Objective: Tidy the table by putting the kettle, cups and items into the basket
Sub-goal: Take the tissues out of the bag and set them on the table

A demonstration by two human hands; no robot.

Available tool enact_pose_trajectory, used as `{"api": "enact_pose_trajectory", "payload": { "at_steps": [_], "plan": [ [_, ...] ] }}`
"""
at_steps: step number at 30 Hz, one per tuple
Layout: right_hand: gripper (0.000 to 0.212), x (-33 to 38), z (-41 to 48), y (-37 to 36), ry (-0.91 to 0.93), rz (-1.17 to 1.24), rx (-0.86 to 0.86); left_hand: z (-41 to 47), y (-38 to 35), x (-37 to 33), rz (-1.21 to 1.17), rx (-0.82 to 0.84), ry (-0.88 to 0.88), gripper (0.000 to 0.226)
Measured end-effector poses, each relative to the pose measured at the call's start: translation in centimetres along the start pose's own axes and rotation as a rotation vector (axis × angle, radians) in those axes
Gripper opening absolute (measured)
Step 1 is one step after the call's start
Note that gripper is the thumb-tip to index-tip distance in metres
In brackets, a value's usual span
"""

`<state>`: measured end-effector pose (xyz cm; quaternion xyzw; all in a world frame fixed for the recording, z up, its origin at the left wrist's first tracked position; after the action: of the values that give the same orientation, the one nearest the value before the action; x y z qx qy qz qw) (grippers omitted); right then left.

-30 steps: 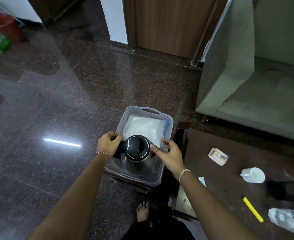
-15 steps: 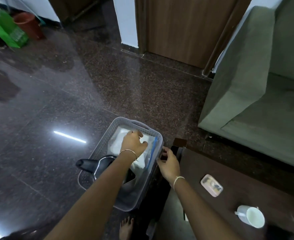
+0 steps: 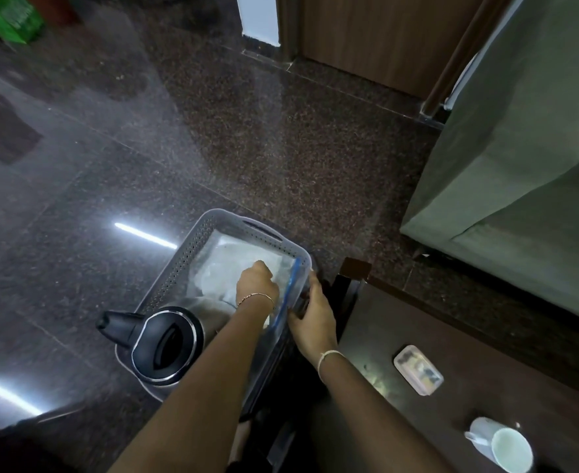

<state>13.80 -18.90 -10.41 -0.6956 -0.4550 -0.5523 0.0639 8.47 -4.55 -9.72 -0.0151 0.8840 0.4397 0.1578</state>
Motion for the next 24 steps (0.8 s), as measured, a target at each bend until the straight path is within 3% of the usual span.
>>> {"api": "enact_pose_trajectory", "payload": {
  "at_steps": [6,9,14,17,21,24],
  "plan": [
    [0.082,0.7,0.2,0.2,-0.006,-0.044,0.021,-0.5,2.3,-0.4,-0.067,-0.034,-0.004,0.02],
    [0.082,1.2,0.2,0.3,0.017,-0.179,0.042,-1.1,3.6,0.6,-0.093,-0.059,-0.006,0.015],
    [0.073,4.6,0.9,0.0,0.239,-0.436,0.02,-2.2,5.3,1.7,-0.135,-0.087,-0.005,0.009],
    [0.066,5.8,1.8,-1.0,0.232,-0.285,0.083,-2.5,6.0,1.6,-0.128,-0.114,-0.018,0.011],
    [0.073,5.1,3.6,-2.1,-0.049,0.033,0.115,-2.7,6.7,1.6,-0.138,-0.145,-0.046,0.013],
    [0.077,4.9,4.6,-3.0,-0.15,0.084,0.141,-3.0,7.2,1.6,-0.152,-0.148,-0.056,0.012]
  ]
}}
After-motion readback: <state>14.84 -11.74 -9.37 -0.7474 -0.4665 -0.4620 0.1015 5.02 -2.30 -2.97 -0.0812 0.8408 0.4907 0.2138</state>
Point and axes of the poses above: each hand's wrist, its own z-axis towards the middle knuckle, its own y-axis out of the back of the hand, x = y × z, the point moved 7 cm from there along z, towards the middle knuckle, and after that the axes turned 4 degrees about y, right-handed, at the moved point
